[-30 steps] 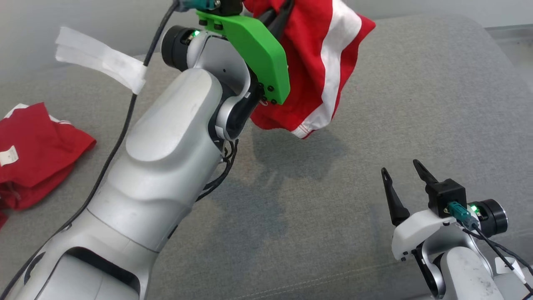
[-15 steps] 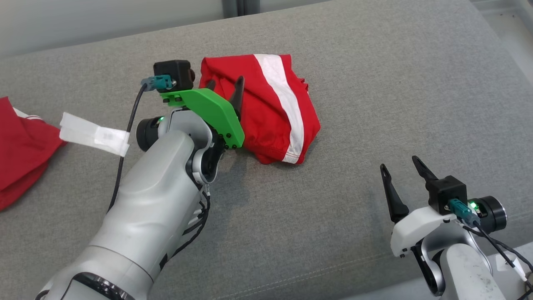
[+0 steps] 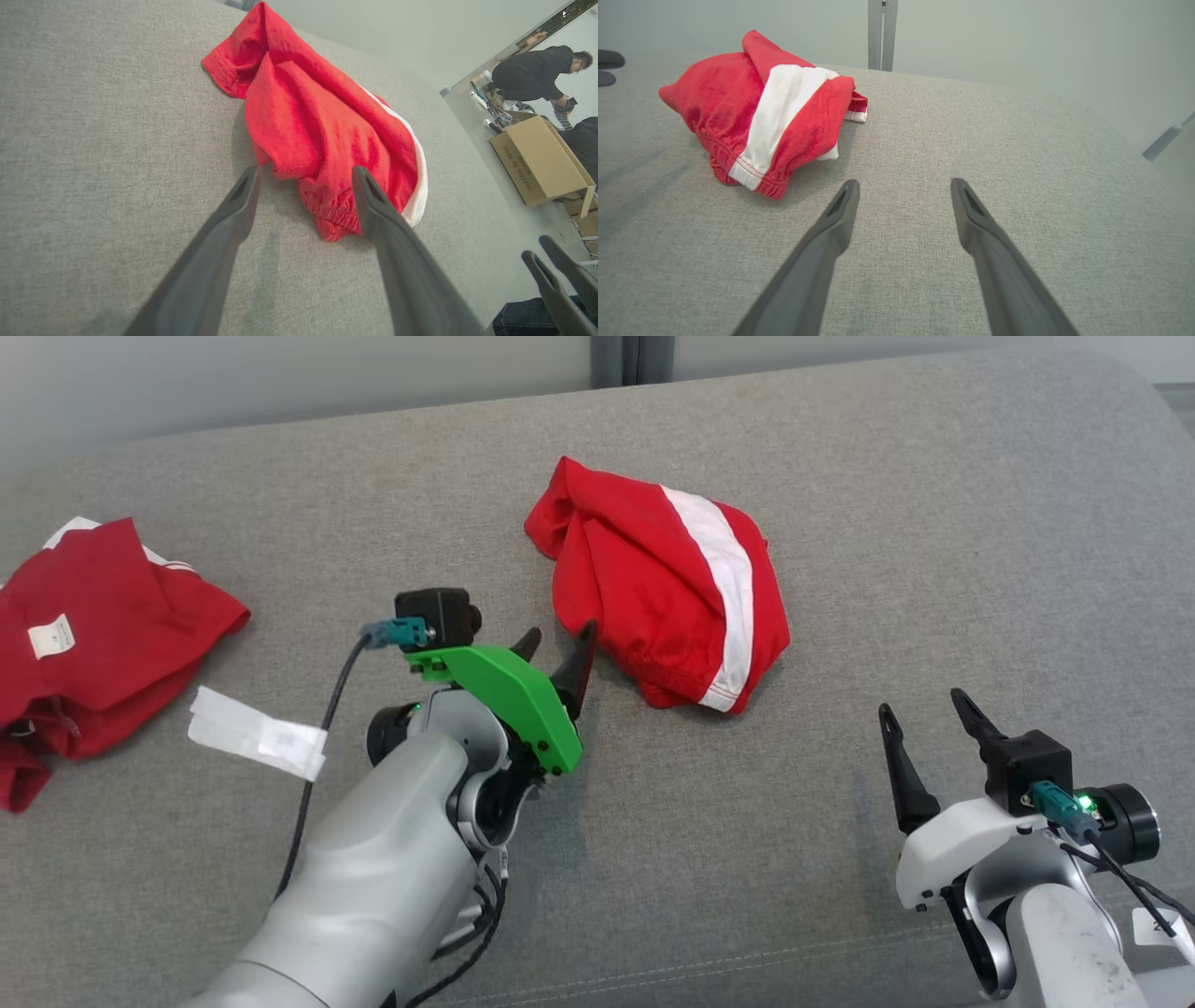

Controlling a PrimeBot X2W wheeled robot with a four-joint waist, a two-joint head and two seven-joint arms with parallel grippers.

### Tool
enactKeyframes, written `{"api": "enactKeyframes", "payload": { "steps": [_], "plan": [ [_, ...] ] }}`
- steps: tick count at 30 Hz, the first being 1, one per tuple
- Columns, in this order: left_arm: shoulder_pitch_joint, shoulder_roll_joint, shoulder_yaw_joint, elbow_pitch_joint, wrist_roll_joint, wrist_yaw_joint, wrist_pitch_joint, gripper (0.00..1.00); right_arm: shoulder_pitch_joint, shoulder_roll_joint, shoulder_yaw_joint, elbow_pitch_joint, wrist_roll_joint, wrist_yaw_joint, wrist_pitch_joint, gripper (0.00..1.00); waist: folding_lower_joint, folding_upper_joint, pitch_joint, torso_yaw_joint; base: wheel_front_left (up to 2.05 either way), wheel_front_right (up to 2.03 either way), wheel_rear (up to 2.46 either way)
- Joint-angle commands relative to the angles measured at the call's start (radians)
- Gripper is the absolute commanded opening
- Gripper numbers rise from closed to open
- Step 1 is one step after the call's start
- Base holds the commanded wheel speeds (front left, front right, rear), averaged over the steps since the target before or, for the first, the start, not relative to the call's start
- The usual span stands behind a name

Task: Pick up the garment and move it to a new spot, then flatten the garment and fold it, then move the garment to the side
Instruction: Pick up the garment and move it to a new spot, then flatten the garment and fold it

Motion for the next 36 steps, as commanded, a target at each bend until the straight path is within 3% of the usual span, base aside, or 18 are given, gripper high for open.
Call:
{"api": "enactKeyframes", "payload": {
  "steps": [1,6,15,26,36],
  "plan": [
    [0.031,0.003,-0.022,-0.022,-0.004,0.002,-0.025,1.0,0.01,-0.002,-0.006,0.0,0.009,0.0,-0.001,1.0,0.0,-0.0001,-0.021,0.018,0.0,0.0,0.0],
    [0.074,0.003,-0.066,-0.06,-0.025,0.016,-0.051,1.0,0.016,-0.002,-0.013,-0.001,0.003,0.0,0.001,1.0,0.0,-0.0001,-0.024,0.009,0.0,0.0,0.0],
    [0.107,0.003,-0.127,-0.1,-0.074,0.063,-0.087,1.0,-0.002,-0.002,-0.005,-0.018,-0.003,0.0,0.009,1.0,0.0,-0.0001,0.008,-0.087,0.0,0.0,0.0],
    [0.049,0.004,-0.135,0.015,-0.138,0.143,-0.112,1.0,-0.01,-0.002,-0.006,-0.009,0.018,0.0,-0.007,1.0,0.0,-0.0001,0.038,-0.159,0.0,0.0,0.0],
    [-0.009,0.004,-0.12,0.09,-0.202,0.092,-0.105,1.0,-0.016,-0.002,0.007,0.007,0.031,0.0,-0.018,1.0,0.0,-0.0001,0.05,-0.166,0.0,0.0,0.0]
  ]
}}
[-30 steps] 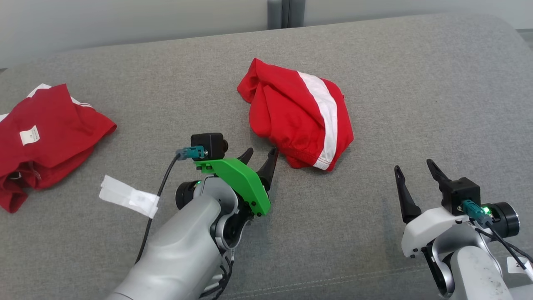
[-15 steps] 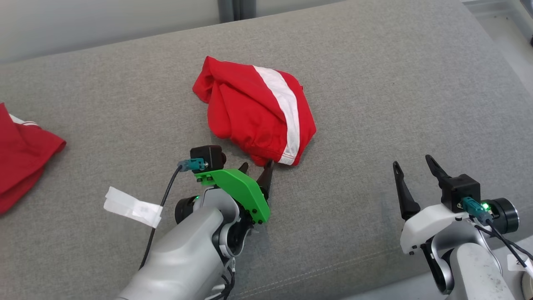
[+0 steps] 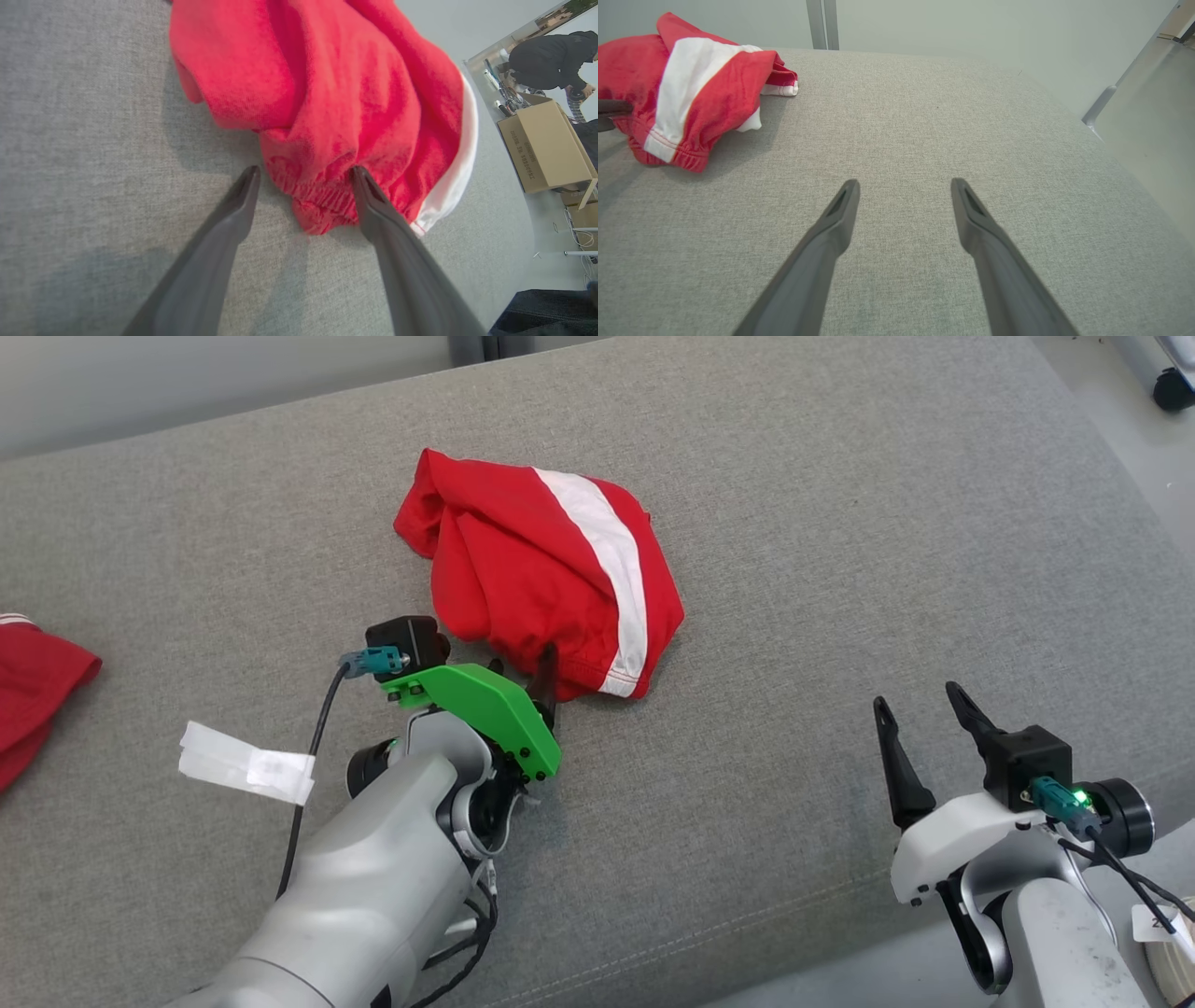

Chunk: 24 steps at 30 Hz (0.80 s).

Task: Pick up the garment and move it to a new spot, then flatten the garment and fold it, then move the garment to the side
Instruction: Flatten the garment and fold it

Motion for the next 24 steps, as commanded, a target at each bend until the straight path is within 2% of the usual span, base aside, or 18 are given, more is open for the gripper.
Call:
{"api": "enactKeyframes", "payload": {
  "steps": [1,4,5,6,7,8,18,24],
  "plan": [
    [-0.011,0.005,0.002,0.001,-0.019,-0.02,0.006,1.0,-0.008,-0.002,0.003,0.003,0.006,0.0,-0.006,1.0,0.0,-0.0001,-0.001,-0.002,0.0,0.0,0.0],
    [-0.032,0.005,0.0,0.004,-0.037,-0.04,0.008,1.0,-0.009,-0.002,0.006,0.003,0.0,0.0,-0.005,1.0,0.0,-0.0001,-0.002,-0.006,0.0,0.0,0.0],
    [-0.035,0.005,-0.004,0.009,-0.041,-0.041,0.009,0.96,-0.009,-0.002,0.006,0.002,-0.003,0.0,-0.004,1.0,0.0,-0.0001,-0.002,-0.007,0.0,0.0,0.0],
    [-0.042,0.005,-0.01,0.017,-0.033,-0.039,0.003,0.49,-0.009,-0.002,0.005,0.002,-0.006,0.0,-0.004,1.0,0.0,-0.0001,-0.003,-0.008,0.0,0.0,0.0],
    [-0.049,0.005,-0.016,0.024,-0.026,-0.036,-0.002,0.09,-0.008,-0.002,0.005,0.001,-0.008,0.0,-0.003,1.0,0.0,-0.0001,-0.004,-0.007,0.0,0.0,0.0],
    [-0.061,0.005,-0.032,0.04,-0.013,-0.035,-0.007,0.0,-0.006,-0.002,0.005,0.0,-0.011,0.0,0.0,1.0,0.0,-0.0001,-0.007,-0.006,0.0,0.0,0.0],
    [-0.158,0.028,-0.11,0.106,0.107,-0.01,-0.076,0.0,0.02,-0.002,0.003,0.002,-0.01,0.0,0.008,1.0,0.0,-0.0001,-0.048,0.034,0.0,0.0,0.0],
    [-0.258,0.06,-0.174,0.08,0.194,-0.007,-0.079,0.0,0.036,-0.002,0.009,0.0,-0.008,0.0,0.012,1.0,0.0,-0.0001,-0.08,0.061,0.0,0.0,0.0]
  ]
}}
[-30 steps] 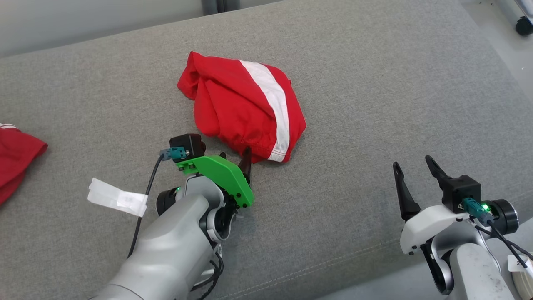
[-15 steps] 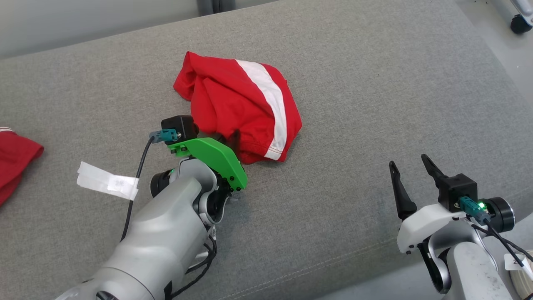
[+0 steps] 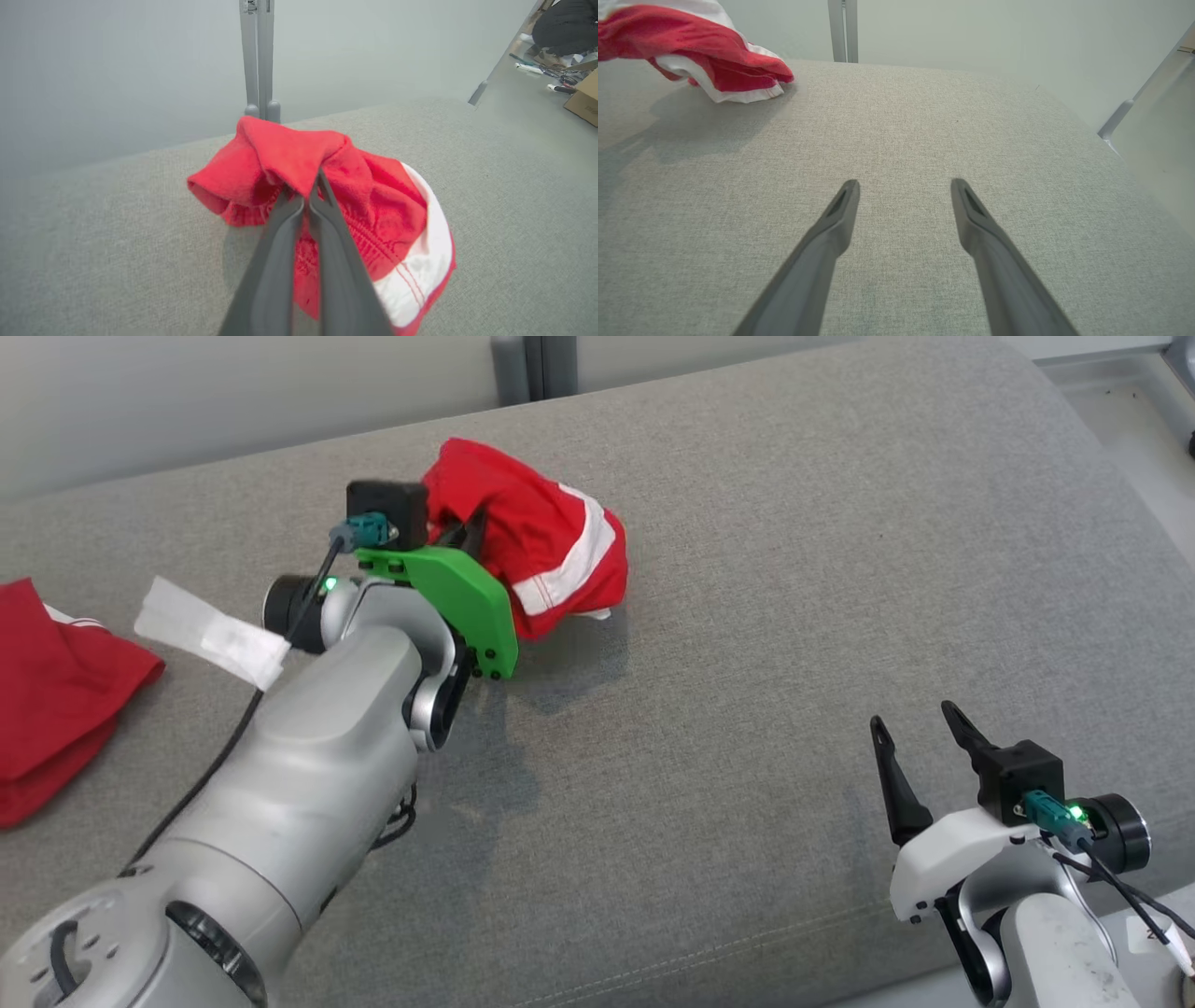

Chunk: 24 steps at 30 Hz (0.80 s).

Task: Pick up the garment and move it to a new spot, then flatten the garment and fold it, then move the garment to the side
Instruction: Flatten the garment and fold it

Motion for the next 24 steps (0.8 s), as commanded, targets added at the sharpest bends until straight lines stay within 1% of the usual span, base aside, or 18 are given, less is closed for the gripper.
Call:
{"api": "enactKeyframes", "payload": {
  "steps": [1,4,12,15,19,24],
  "plan": [
    [-0.021,0.0,-0.003,-0.011,0.006,0.0,-0.005,0.0,0.016,-0.002,-0.002,-0.001,0.0,0.0,0.001,1.0,0.0,0.0,-0.017,0.016,0.0,0.0,0.0],
    [-0.058,-0.003,-0.017,-0.063,0.033,-0.011,-0.004,0.0,0.021,-0.002,-0.006,-0.001,0.0,0.0,0.005,1.0,0.0,0.0,-0.032,0.026,0.0,0.0,0.0],
    [-0.133,-0.033,-0.033,-0.247,0.042,-0.052,0.017,0.0,0.025,-0.002,0.003,-0.004,0.009,0.0,0.008,1.0,0.0,0.0,-0.046,0.034,0.0,0.0,0.0],
    [-0.129,-0.044,-0.018,-0.327,0.012,-0.088,0.007,0.0,0.028,-0.002,0.004,-0.003,0.011,0.0,0.004,1.0,0.0,0.0,-0.043,0.036,0.0,0.0,0.0],
    [-0.098,-0.048,-0.01,-0.386,-0.018,-0.12,0.004,0.0,0.025,-0.002,0.003,-0.003,0.018,0.0,0.001,1.0,0.0,0.0,-0.029,0.04,0.0,0.0,0.0],
    [-0.025,0.017,-0.071,-0.325,0.004,-0.086,0.092,0.0,0.007,-0.002,0.003,-0.005,0.021,0.0,-0.004,1.0,0.0,0.0,-0.005,0.045,0.0,0.0,0.0]
  ]
}}
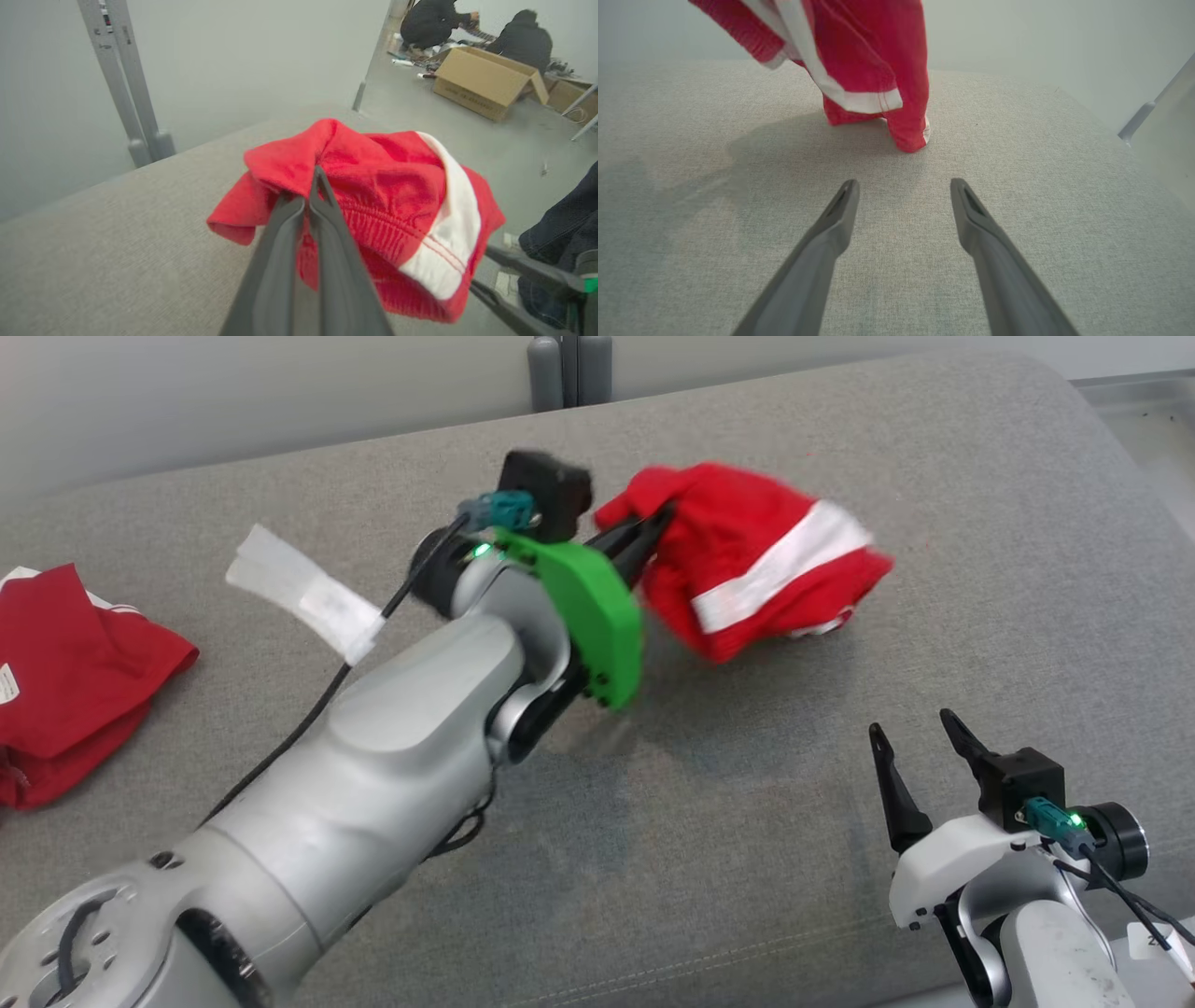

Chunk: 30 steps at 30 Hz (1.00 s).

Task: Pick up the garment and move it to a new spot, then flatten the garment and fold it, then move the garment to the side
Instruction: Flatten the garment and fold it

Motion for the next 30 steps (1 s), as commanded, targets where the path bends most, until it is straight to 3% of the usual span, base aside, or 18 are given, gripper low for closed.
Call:
{"api": "enactKeyframes", "payload": {
  "steps": [1,5,11,30],
  "plan": [
    [0.049,0.045,-0.024,0.042,0.024,0.016,0.046,0.0,-0.011,-0.002,-0.002,-0.002,0.004,0.0,-0.007,1.0,0.0,0.0,0.016,0.006,0.0,0.0,0.0],
    [0.113,0.108,-0.049,0.134,0.097,0.058,0.13,0.0,-0.015,-0.002,-0.013,-0.001,-0.001,0.0,-0.011,1.0,0.0,0.0,0.036,0.019,0.0,0.0,0.0],
    [0.139,0.138,-0.058,0.215,0.178,0.073,0.193,0.0,-0.026,-0.002,-0.02,0.0,-0.005,0.0,-0.011,1.0,0.0,0.0,0.058,0.044,0.0,0.0,0.0],
    [0.046,0.114,-0.048,0.366,0.238,0.191,0.147,0.0,-0.028,-0.002,-0.025,0.012,-0.011,0.0,-0.005,1.0,0.0,0.0,0.049,0.073,0.0,0.0,0.0]
  ]
}}
